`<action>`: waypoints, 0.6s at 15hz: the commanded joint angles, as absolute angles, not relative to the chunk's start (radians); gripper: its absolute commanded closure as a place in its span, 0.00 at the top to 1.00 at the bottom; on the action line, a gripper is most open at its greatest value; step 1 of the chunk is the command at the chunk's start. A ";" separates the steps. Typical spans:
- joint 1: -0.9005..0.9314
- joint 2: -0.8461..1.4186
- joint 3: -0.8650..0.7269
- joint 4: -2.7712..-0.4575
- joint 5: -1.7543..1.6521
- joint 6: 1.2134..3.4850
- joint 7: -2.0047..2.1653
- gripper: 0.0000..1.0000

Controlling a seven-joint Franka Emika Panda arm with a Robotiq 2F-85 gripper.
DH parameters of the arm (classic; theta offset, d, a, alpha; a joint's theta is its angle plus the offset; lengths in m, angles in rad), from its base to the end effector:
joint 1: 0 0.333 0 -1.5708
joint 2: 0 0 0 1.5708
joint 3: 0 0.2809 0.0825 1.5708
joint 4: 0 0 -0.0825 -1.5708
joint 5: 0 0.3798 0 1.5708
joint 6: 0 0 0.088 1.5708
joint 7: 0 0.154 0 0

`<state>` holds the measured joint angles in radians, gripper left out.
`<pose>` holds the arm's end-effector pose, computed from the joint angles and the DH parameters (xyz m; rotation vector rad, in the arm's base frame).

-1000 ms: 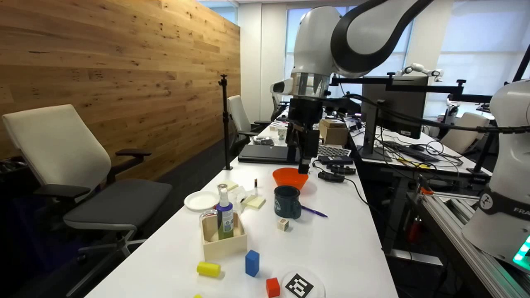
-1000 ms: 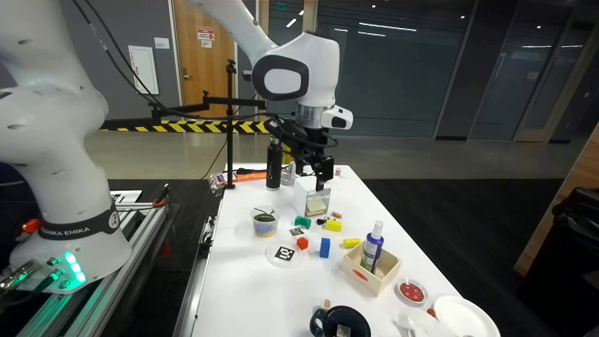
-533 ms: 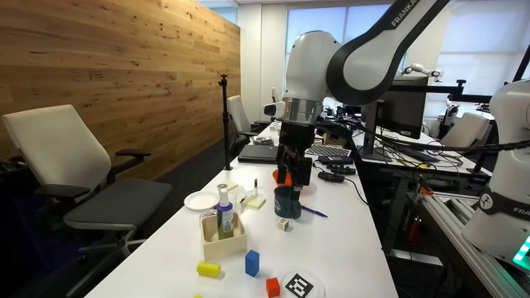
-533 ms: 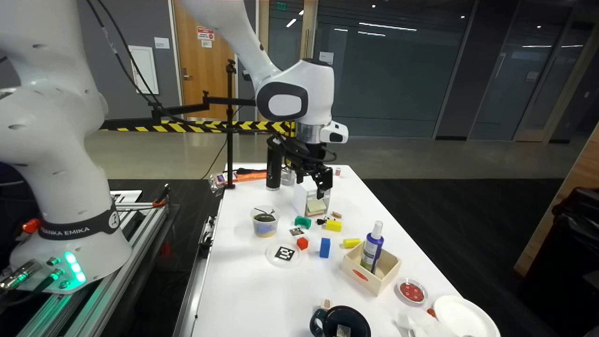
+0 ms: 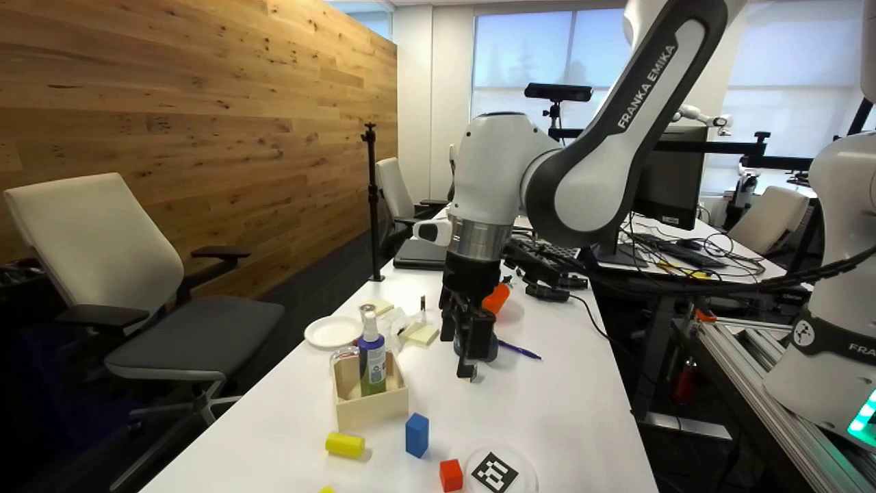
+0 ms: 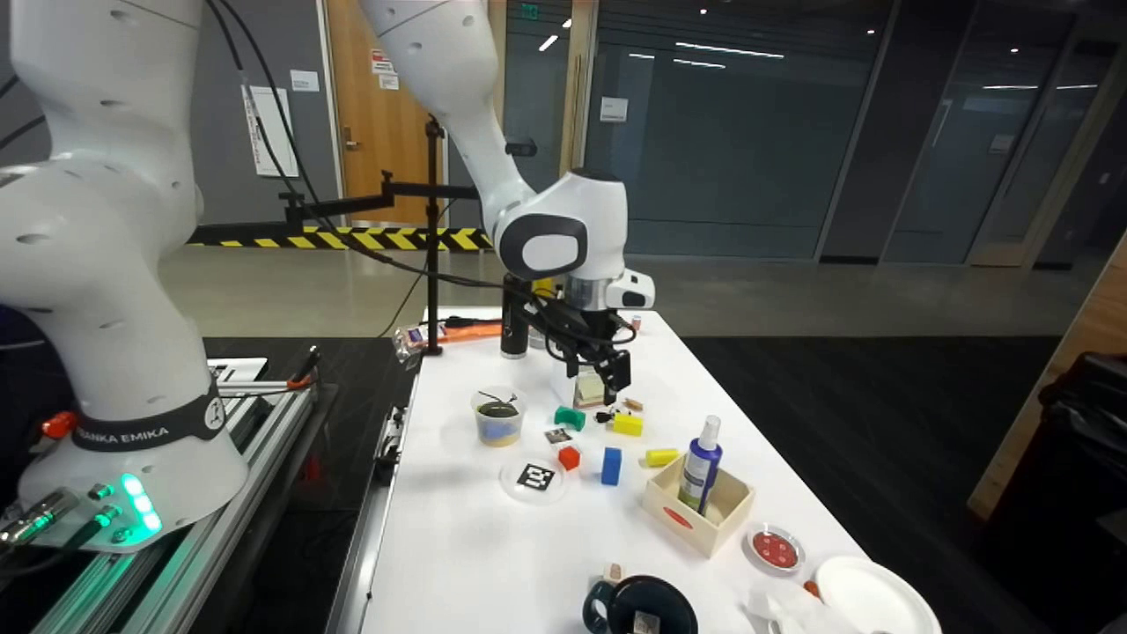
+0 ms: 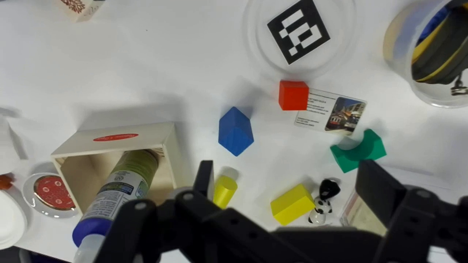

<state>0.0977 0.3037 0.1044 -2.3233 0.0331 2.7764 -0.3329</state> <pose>0.5204 0.1090 0.1481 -3.0021 -0.7632 -0.2377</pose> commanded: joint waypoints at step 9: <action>0.193 0.490 0.001 -2.169 -0.189 2.778 -0.087 1.00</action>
